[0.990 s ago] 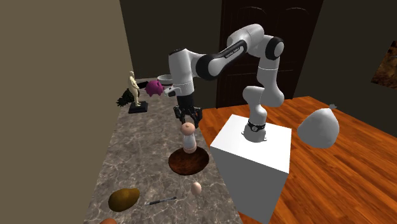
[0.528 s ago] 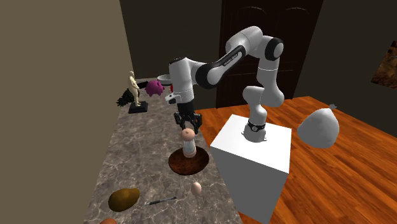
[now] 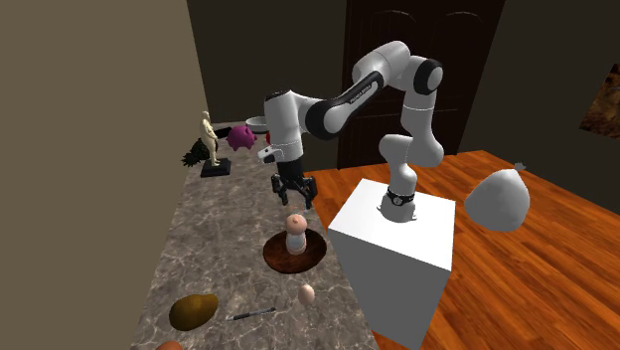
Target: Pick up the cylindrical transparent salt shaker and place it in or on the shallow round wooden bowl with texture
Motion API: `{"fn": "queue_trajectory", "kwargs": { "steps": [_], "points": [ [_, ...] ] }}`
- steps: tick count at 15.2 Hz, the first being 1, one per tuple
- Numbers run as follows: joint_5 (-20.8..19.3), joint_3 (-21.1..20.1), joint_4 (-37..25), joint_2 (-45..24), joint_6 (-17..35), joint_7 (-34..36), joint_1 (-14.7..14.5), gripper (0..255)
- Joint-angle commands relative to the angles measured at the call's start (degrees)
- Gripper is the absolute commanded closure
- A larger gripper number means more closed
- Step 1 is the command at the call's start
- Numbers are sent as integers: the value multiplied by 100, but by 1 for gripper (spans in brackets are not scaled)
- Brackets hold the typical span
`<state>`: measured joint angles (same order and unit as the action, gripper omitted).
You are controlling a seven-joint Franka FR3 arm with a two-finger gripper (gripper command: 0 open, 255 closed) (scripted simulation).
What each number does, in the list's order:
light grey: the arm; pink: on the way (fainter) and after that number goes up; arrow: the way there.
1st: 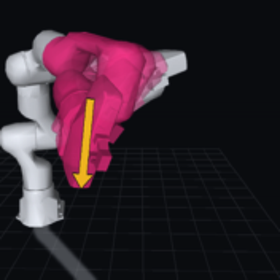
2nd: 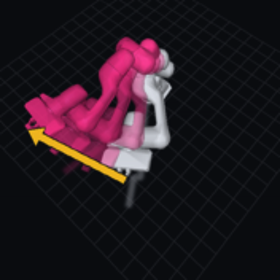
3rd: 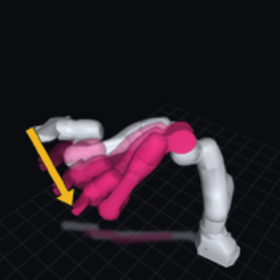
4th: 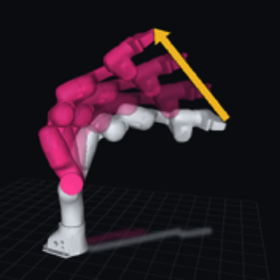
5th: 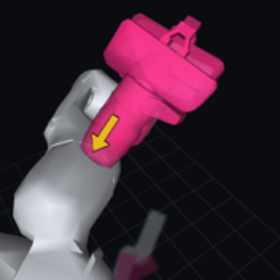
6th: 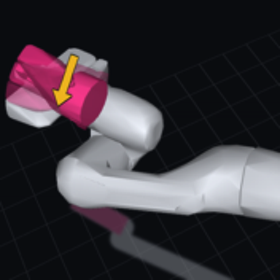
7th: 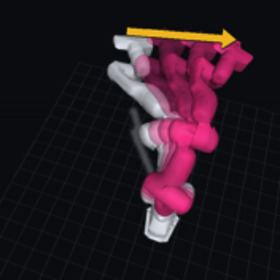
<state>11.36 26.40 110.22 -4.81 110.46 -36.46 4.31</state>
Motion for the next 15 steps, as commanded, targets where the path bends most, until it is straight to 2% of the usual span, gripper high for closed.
{"fn": "queue_trajectory", "kwargs": {
  "steps": [1, 4, 8, 15],
  "points": [
    [0, 0, 0, 0, 0, 0, 0, 0],
    [0, 0, 0, 0, 0, 0, 0, 0],
    [-87, 48, -623, 90, -703, 59, 47, 0],
    [-87, 48, -623, 90, -703, 59, 47, 0]
  ]
}}
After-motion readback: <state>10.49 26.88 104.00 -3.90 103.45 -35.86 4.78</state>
